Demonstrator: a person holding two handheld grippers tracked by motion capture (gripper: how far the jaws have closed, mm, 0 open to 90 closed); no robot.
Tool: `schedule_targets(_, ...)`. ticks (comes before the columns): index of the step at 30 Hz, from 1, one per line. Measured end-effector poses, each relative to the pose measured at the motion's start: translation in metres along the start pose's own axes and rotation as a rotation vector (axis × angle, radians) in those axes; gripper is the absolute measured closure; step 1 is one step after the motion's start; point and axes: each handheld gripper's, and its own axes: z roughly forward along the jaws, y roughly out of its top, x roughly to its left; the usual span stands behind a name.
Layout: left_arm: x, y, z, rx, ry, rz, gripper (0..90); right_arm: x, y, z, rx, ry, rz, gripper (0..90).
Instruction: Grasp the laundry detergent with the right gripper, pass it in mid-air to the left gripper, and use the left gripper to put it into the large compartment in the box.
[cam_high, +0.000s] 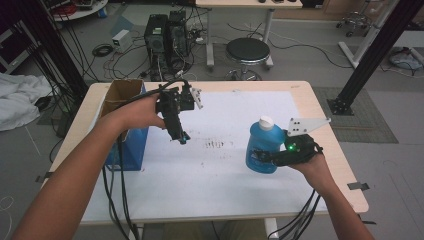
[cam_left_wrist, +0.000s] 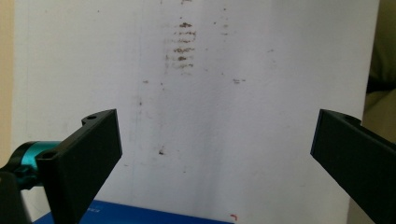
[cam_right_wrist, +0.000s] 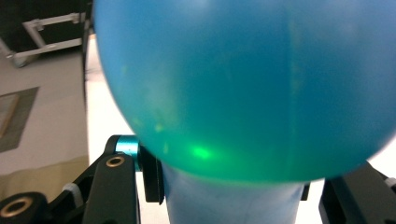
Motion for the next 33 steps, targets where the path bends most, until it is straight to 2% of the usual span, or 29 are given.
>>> schedule_targets(7, -0.008, 0.007, -0.006, -0.003, -0.014, 0.005, 1.9, -0.007, 0.011, 0.003, 0.043, 0.083, -0.049, 44.2)
schedule_targets(8, -0.009, 0.008, -0.007, -0.008, -0.016, 0.008, 1.9, -0.007, 0.011, 0.003, 0.043, 0.083, -0.049, 44.2)
schedule_targets(10, -0.012, 0.01, -0.008, -0.011, -0.027, 0.01, 1.9, -0.008, 0.014, 0.006, 0.057, 0.12, -0.056, 44.2)
schedule_targets(17, -0.021, 0.017, -0.01, -0.003, -0.064, 0.024, 1.9, -0.012, 0.02, 0.016, 0.074, 0.167, -0.077, 44.2)
schedule_targets(18, -0.022, 0.018, -0.011, 0.001, -0.074, 0.021, 1.9, -0.012, 0.02, 0.02, 0.077, 0.186, -0.078, 44.3)
schedule_targets(24, -0.026, 0.025, -0.015, 0.013, -0.093, 0.014, 1.9, -0.012, 0.023, 0.032, 0.08, 0.21, -0.093, 44.3)
schedule_targets(33, -0.033, 0.041, -0.018, 0.012, -0.105, 0.045, 1.9, -0.005, 0.035, 0.045, 0.065, 0.244, -0.115, 44.2)
